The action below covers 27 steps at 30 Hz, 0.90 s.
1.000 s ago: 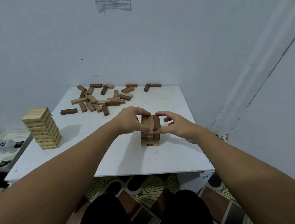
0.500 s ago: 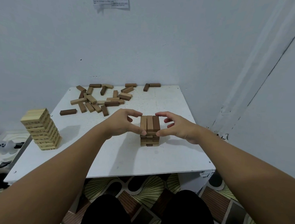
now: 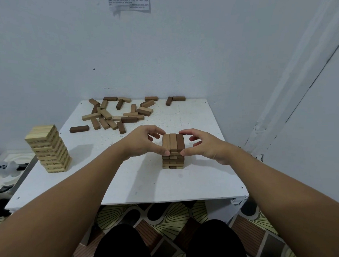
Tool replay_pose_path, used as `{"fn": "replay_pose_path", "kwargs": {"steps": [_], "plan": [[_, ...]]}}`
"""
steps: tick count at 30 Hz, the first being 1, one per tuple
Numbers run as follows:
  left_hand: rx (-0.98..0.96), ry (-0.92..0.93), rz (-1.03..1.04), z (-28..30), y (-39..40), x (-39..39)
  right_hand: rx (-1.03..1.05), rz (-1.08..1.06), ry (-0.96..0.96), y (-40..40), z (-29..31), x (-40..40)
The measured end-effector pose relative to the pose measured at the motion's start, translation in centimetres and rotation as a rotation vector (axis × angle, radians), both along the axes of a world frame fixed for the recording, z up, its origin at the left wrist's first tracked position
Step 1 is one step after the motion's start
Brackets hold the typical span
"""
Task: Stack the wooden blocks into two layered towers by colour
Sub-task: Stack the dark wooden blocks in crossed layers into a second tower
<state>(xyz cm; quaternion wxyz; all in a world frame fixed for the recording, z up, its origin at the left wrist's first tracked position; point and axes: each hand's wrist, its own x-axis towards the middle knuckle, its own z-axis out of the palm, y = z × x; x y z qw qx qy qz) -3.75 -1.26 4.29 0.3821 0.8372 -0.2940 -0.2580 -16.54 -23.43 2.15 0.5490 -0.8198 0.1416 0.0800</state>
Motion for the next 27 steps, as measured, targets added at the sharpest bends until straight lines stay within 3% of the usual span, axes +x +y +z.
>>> {"fn": "replay_pose_path", "kwargs": {"steps": [27], "plan": [[0.022, 0.070, -0.069, 0.5, -1.3, 0.1, -0.010, 0.018, 0.018, -0.1, 0.4, 0.1]]}}
